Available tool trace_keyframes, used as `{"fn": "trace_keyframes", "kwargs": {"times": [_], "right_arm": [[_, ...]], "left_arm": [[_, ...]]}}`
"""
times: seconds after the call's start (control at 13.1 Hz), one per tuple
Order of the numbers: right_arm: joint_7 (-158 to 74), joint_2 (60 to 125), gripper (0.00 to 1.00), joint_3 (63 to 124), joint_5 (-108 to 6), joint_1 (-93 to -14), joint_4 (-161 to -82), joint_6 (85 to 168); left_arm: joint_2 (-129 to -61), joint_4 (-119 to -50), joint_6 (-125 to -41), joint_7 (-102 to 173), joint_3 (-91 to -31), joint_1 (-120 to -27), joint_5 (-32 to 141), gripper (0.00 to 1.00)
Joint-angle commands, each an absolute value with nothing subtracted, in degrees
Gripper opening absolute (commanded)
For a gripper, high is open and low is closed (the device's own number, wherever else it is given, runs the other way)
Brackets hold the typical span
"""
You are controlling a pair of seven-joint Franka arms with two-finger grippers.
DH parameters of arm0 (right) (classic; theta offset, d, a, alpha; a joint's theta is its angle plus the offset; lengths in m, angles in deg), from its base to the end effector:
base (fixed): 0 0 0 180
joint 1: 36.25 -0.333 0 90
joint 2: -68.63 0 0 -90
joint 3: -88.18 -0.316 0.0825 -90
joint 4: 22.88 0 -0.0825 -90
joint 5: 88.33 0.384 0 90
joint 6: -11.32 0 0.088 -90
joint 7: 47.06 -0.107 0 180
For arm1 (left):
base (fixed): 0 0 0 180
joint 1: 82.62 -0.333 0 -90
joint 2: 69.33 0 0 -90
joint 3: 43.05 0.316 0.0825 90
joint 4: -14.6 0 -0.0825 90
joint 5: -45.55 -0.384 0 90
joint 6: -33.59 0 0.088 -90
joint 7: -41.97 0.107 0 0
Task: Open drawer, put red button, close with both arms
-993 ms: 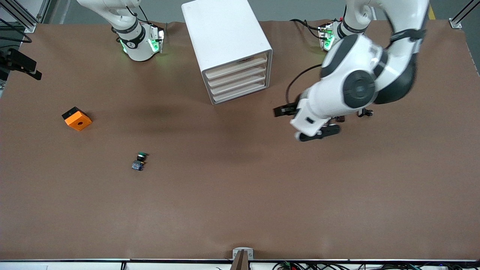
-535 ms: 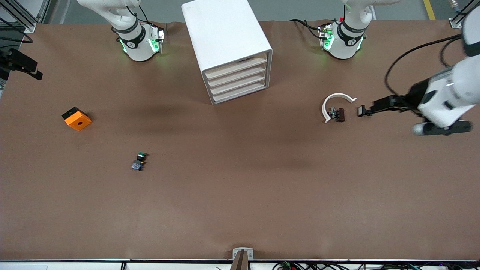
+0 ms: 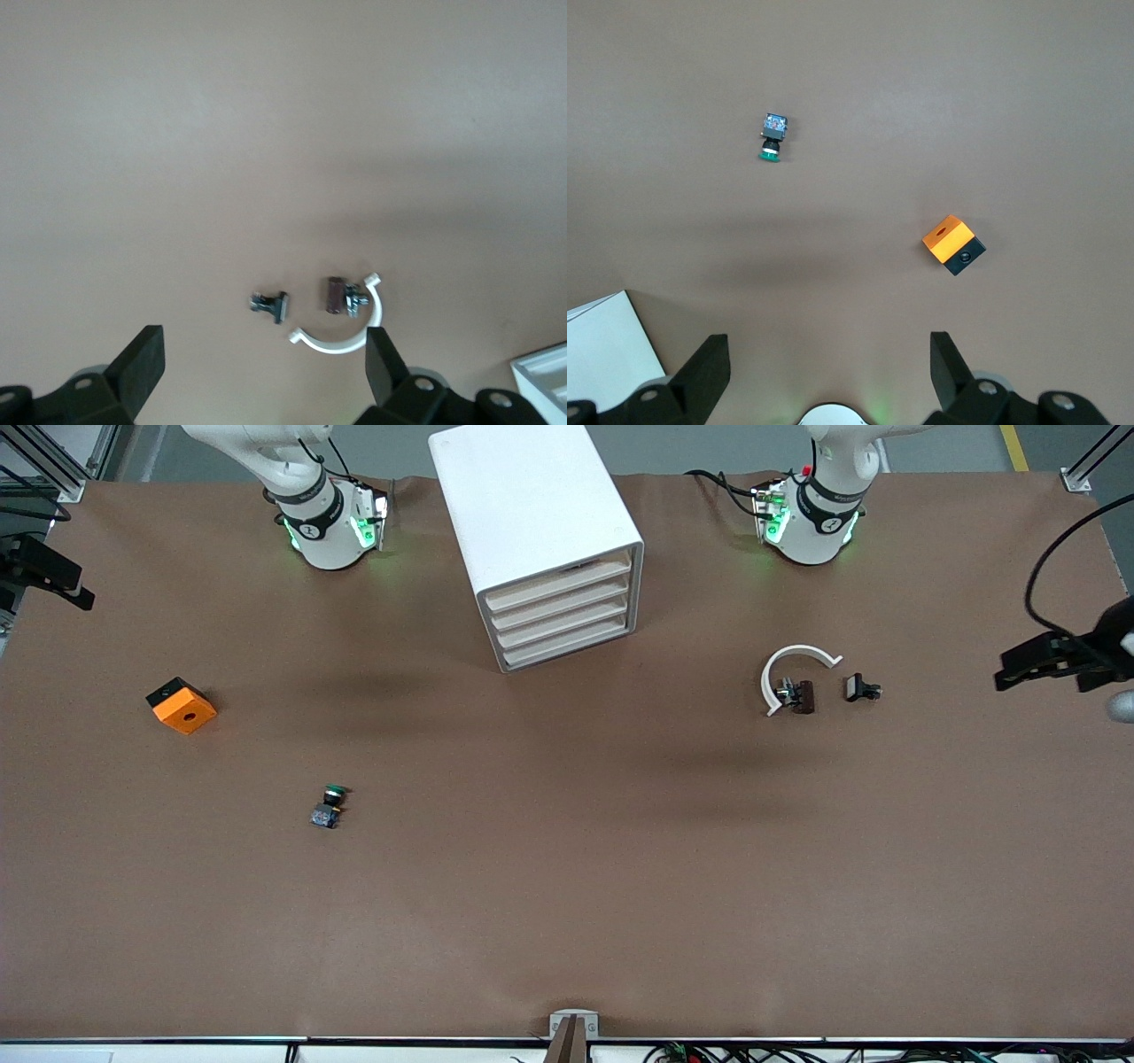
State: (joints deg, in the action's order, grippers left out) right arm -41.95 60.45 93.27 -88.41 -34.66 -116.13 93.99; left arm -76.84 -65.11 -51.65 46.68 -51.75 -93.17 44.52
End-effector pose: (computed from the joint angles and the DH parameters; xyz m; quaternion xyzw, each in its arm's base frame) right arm 0.4920 -0.0615 0.6618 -0.9997 0.0132 0.0205 0.0078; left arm 0.5859 0.0275 0.6274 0.9996 -0.0239 -0.0165 0.0019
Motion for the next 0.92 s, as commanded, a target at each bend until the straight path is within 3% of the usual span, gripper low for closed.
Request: {"fn": "trace_keyframes", "kwargs": {"times": [0.0,0.46,0.84], "right_arm": [[-41.08,59.4,1.0,92.75,-88.42,-33.71,-116.75,94.64],[-41.08,59.4,1.0,92.66,-88.33,-33.8,-116.66,95.17],[-41.08,59.49,1.0,92.66,-88.33,-33.88,-116.57,95.61]], "left_arm": [[-73.82,-66.87,-54.47,48.12,-52.89,-93.7,43.7,1.0],[-73.02,-66.79,-55.62,47.68,-52.37,-88.52,43.61,1.0],[-72.59,-66.87,-55.53,47.5,-46.04,-82.8,43.61,1.0]]}}
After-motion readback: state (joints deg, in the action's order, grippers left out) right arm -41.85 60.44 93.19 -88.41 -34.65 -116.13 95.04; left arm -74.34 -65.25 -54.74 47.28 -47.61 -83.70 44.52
